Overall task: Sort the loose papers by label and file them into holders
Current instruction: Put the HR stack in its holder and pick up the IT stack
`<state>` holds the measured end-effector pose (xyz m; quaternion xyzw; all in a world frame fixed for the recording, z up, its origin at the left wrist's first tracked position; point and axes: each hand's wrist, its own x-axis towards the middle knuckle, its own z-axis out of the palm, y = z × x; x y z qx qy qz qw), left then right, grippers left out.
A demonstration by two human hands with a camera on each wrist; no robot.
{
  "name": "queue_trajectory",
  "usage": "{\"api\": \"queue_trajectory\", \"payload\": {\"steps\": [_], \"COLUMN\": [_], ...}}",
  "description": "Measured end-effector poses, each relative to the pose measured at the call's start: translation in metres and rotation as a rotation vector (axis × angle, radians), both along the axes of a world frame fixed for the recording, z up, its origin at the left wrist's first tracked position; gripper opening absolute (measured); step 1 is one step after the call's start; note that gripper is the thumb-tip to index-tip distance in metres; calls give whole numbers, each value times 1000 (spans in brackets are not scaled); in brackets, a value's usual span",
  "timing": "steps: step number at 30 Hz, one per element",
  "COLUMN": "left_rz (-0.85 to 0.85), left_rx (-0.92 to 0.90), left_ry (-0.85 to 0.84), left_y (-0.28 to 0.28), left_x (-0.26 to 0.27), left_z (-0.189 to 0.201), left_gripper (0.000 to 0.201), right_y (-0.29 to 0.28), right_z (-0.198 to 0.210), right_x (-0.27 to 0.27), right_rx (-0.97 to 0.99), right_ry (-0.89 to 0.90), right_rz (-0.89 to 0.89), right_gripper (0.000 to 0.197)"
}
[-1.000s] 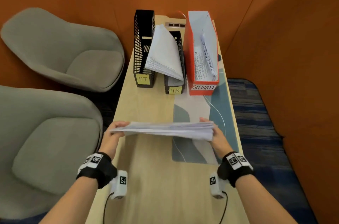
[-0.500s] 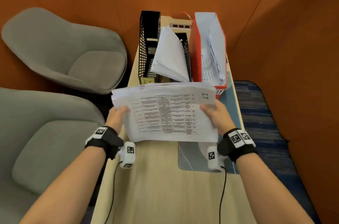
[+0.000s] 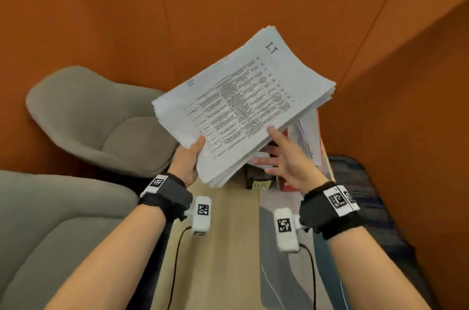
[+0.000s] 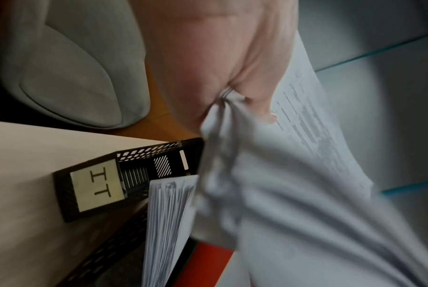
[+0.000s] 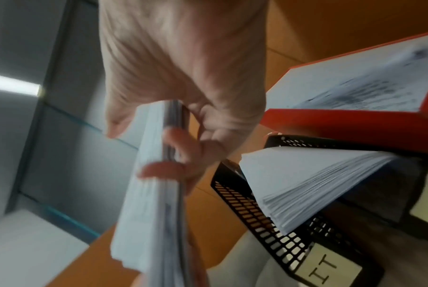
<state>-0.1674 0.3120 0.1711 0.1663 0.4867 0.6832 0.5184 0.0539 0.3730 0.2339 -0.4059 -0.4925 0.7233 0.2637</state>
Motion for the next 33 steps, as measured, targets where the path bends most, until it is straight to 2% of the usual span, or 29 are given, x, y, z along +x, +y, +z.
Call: {"api": "queue_trajectory", "payload": {"steps": [1,3,4,6,9,11,13,15,18,20,21,23,25,28,31,33], "left_rz": [-27,-60,-59,-55,-67,-139,-198,-238,-347,-395,-405,-396,-340,-188,-137,-108], "left_rx": [18,45,32,-66,-370,-602,-734,-754,-747,-767,-756,-741,-713,-627,-593,-569], "left_ry": [-11,8,65,287,679,829,852,890,951,983,994,980,871,536,390,265], "left_y": [8,21,28,42,58,67,78,88,101,105,106,108,110,111,108,107], "left_x": [1,-5,-11,-27,-53,-61,-62,-57,-53,-55,-56,-57,-54,-54,-58,-57], "left_z": [0,-2,-5,-16,-51,-76,-95,-101,-111,-119,-123,-129,-131,-141,-147,-143], "left_gripper": [30,30,30,29,34,49,70,78,76,71,66,54,49,48,63,48], "right_y": [4,19,28,47,70,79,80,80,81,83,86,88,90,89,85,78], "right_z": [-5,-16,-20,-28,-31,-34,-38,-44,-55,-68,-79,-97,-115,-132,-143,-143], "right_x": [-15,-39,-46,-56,-66,-76,-86,-96,-115,-132,-140,-153,-160,-162,-157,-155], "right_rx": [7,58,94,185,281,374,439,487,507,537,551,536,530,576,610,589], "right_ry": [-13,-76,-118,-153,-161,-187,-219,-227,-177,-258,-316,-480,-621,-651,-639,-567], "right_rz": [43,-6,-73,-265,-579,-684,-703,-660,-583,-498,-453,-372,-330,-316,-347,-408], "right_gripper": [66,40,32,20,24,27,29,32,34,41,34,12,26,32,36,41]}}
